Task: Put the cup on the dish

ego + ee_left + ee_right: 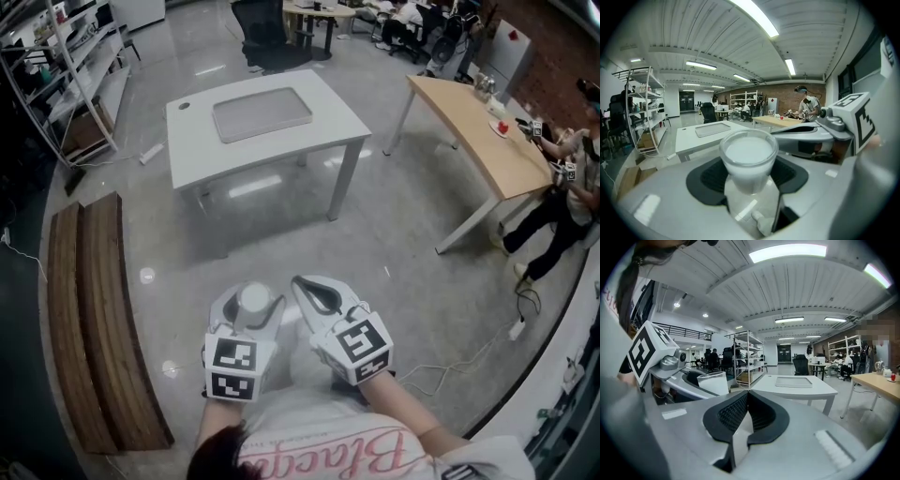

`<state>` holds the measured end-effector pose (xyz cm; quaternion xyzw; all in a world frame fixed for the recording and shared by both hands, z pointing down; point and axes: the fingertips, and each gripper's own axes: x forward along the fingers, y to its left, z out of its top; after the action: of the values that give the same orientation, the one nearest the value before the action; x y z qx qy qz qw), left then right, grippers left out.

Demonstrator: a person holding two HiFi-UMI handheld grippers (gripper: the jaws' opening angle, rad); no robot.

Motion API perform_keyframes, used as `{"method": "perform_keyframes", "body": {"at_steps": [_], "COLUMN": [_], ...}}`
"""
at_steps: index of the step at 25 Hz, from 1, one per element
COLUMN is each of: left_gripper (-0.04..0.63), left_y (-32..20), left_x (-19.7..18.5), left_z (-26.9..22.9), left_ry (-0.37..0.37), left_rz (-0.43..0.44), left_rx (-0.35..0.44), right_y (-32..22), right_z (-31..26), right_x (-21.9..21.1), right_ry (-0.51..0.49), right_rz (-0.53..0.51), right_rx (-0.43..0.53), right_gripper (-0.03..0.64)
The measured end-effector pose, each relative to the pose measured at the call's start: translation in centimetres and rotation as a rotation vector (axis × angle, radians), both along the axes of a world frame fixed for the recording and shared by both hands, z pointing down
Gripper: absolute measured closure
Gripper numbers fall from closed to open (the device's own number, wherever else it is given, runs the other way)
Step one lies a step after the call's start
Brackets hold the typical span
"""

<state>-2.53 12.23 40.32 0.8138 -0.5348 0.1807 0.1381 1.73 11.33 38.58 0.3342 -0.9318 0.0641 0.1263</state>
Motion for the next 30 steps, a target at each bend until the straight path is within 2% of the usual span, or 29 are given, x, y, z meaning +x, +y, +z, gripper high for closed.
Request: {"method": "perform_keyframes", "body": {"at_steps": [19, 30], "left_gripper": [0.334, 0.334], "left_y": [-11.1, -13.7], "left_x": [1.7, 1.4], "left_z": [-0.1, 0.3], "left_ry": [-0.039, -0.042], "left_rz": [-0.045, -0.074], "left_rx": [-0.005, -0.028], "right_y": [-10.6, -13.5], "right_z": [0.1, 0.4], "right_x": [0.7, 0.7], "right_ry": [0.008, 0.002], "right_rz": [-0.121, -0.148], "right_rx": [-0.015, -0.028], "right_gripper": [0.615, 0.615]}}
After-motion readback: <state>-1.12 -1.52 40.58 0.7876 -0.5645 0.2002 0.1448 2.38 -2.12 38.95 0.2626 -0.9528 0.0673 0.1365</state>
